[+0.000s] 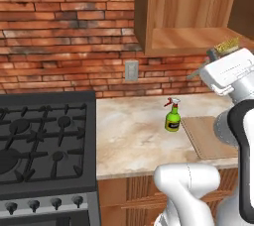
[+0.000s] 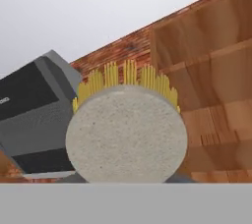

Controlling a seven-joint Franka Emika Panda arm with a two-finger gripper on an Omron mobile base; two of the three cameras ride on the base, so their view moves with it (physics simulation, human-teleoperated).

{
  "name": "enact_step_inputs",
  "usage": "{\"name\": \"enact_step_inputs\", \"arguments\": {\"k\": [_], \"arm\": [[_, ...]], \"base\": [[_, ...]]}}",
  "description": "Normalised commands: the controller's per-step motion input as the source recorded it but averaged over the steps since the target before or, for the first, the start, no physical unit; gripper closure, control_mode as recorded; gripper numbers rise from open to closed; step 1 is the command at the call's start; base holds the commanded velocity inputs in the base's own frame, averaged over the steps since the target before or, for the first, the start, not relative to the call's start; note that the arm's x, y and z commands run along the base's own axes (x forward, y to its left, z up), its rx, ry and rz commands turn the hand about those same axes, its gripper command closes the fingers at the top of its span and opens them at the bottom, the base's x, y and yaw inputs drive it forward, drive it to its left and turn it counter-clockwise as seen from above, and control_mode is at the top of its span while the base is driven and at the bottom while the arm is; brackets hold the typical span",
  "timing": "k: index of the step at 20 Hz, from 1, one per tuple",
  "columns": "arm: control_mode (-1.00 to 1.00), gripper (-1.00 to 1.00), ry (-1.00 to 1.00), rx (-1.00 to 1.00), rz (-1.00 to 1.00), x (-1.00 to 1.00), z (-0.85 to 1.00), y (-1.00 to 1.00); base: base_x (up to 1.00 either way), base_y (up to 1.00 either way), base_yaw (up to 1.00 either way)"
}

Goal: Grab the spray bottle from the cabinet, then place it next to the cutting board for sanitizing. Then grab the dish brush from the countertop next to the sink and place it next to the cutting board.

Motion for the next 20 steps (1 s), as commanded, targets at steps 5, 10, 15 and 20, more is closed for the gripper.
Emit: {"name": "enact_step_inputs", "arguments": {"k": [5, 10, 15, 20], "arm": [[-1.0, 1.0, 0.61, -0.18, 0.0, 0.01, -0.56, 0.09], [-1.0, 1.0, 0.62, -0.19, 0.07, 0.0, -0.56, 0.01], [-1.0, 1.0, 0.63, -0.22, 0.14, 0.11, -0.48, 0.0], [-1.0, 1.0, 0.67, -0.22, 0.19, 0.26, -0.41, 0.0]], "base": [[0.0, 0.0, 0.0], [0.0, 0.0, 0.0], [0.0, 0.0, 0.0], [0.0, 0.0, 0.0]]}}
